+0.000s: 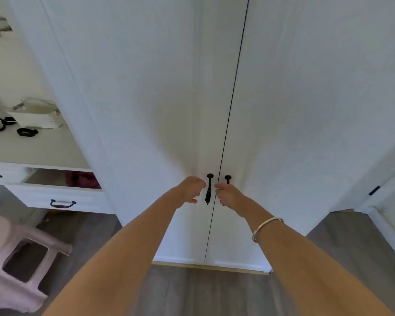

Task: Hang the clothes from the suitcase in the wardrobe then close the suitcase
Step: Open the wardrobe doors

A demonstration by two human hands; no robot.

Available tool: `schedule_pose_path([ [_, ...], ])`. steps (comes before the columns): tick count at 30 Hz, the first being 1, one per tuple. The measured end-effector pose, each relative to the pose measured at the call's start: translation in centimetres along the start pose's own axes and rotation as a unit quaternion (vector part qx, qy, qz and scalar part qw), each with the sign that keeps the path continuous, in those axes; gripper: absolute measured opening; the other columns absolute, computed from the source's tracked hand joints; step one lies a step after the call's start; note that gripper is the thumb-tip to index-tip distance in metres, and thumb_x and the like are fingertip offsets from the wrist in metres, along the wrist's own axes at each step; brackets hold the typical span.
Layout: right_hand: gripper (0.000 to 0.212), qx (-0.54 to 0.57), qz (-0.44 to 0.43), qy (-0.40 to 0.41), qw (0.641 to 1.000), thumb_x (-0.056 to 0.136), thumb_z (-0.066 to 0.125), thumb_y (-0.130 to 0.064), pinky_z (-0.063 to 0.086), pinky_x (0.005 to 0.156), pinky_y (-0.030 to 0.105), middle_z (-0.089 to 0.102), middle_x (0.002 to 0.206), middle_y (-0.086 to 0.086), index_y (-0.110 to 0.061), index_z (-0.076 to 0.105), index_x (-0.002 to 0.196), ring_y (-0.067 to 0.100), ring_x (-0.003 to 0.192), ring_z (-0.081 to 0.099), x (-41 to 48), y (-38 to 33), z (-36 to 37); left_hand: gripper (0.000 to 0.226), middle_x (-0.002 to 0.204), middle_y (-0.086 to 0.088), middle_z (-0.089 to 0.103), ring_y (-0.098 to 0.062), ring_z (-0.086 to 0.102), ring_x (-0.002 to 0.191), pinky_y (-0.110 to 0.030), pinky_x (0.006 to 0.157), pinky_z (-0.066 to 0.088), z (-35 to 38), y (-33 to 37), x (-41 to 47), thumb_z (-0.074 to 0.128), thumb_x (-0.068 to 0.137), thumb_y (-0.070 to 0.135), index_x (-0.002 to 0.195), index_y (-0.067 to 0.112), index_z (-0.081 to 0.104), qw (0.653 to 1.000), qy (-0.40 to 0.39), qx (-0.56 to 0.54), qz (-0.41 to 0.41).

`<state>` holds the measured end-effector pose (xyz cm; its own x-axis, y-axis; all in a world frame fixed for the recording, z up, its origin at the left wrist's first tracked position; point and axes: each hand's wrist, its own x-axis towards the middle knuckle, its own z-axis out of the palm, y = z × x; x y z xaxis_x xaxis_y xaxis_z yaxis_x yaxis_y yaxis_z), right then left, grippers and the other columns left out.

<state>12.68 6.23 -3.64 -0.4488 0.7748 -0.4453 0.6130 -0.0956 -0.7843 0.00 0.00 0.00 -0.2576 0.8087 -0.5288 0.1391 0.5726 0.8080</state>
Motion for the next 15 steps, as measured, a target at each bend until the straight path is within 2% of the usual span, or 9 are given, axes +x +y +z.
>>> schedule_pose_path([
  [2, 0.044, 0.036, 0.006, -0.005, 0.999, 0.097, 0.034, 0.001, 0.036, 0.064, 0.018, 0.048, 0.098, 0.001, -0.004, 0.043, 0.14, 0.011, 0.078, 0.047, 0.1, 0.0, 0.2, 0.021, 0.115, -0.006, 0.046, -0.02, 0.045, 0.106, -0.031, 0.088, 0.044, 0.3, 0.1, 0.2, 0.044, 0.098, 0.015, 0.117, 0.009, 0.049, 1.0, -0.008, -0.012, 0.007],
  [5, 0.043, 0.043, 0.01, -0.019, 0.999, 0.095, 0.032, 0.007, 0.036, 0.069, 0.018, 0.053, 0.104, 0.007, 0.0, 0.048, 0.134, 0.014, 0.083, 0.047, 0.5, 0.0, 0.6, 0.031, 0.117, -0.005, 0.049, -0.019, 0.046, 0.109, -0.032, 0.091, 0.042, 0.7, 0.0, 1.6, 0.044, 0.098, 0.013, 0.127, 0.008, 0.052, 0.999, -0.028, -0.029, 0.011],
  [7, 0.042, 0.046, 0.004, -0.016, 0.999, 0.094, 0.032, 0.007, 0.036, 0.069, 0.018, 0.056, 0.121, 0.017, 0.001, 0.048, 0.132, 0.015, 0.085, 0.047, 0.5, -0.2, 0.9, 0.033, 0.116, -0.006, 0.052, -0.019, 0.049, 0.107, -0.03, 0.089, 0.042, 0.8, 0.0, 2.2, 0.045, 0.095, 0.012, 0.127, 0.009, 0.054, 0.999, -0.035, -0.022, 0.011],
  [9, 0.041, 0.038, -0.004, -0.013, 0.999, 0.093, 0.031, 0.007, 0.033, 0.066, 0.018, 0.051, 0.134, 0.024, 0.002, 0.047, 0.131, 0.016, 0.084, 0.048, 0.3, -0.1, 1.3, 0.027, 0.115, -0.005, 0.056, -0.019, 0.053, 0.105, -0.028, 0.089, 0.042, 0.8, -0.3, 2.5, 0.049, 0.094, 0.015, 0.12, 0.013, 0.057, 0.999, -0.032, -0.021, 0.012],
  [12, 0.036, 0.025, -0.019, -0.01, 0.999, 0.093, 0.03, 0.011, 0.029, 0.063, 0.02, 0.045, 0.133, 0.039, 0.021, 0.044, 0.124, 0.033, 0.093, 0.049, -0.1, -0.1, 1.5, 0.02, 0.114, -0.004, 0.058, -0.019, 0.054, 0.106, -0.028, 0.093, 0.042, 0.9, -0.8, 2.1, 0.053, 0.094, 0.019, 0.114, 0.016, 0.057, 0.999, -0.023, -0.034, 0.013],
  [15, 0.034, 0.029, -0.028, -0.017, 0.999, 0.093, 0.031, 0.011, 0.028, 0.064, 0.026, 0.042, 0.131, 0.043, 0.025, 0.043, 0.122, 0.035, 0.091, 0.045, -1.4, 0.2, 1.6, 0.016, 0.112, -0.005, 0.056, -0.018, 0.051, 0.104, -0.031, 0.097, 0.042, 1.5, -1.5, 1.2, 0.053, 0.093, 0.016, 0.108, 0.015, 0.059, 0.999, -0.001, -0.031, 0.022],
])
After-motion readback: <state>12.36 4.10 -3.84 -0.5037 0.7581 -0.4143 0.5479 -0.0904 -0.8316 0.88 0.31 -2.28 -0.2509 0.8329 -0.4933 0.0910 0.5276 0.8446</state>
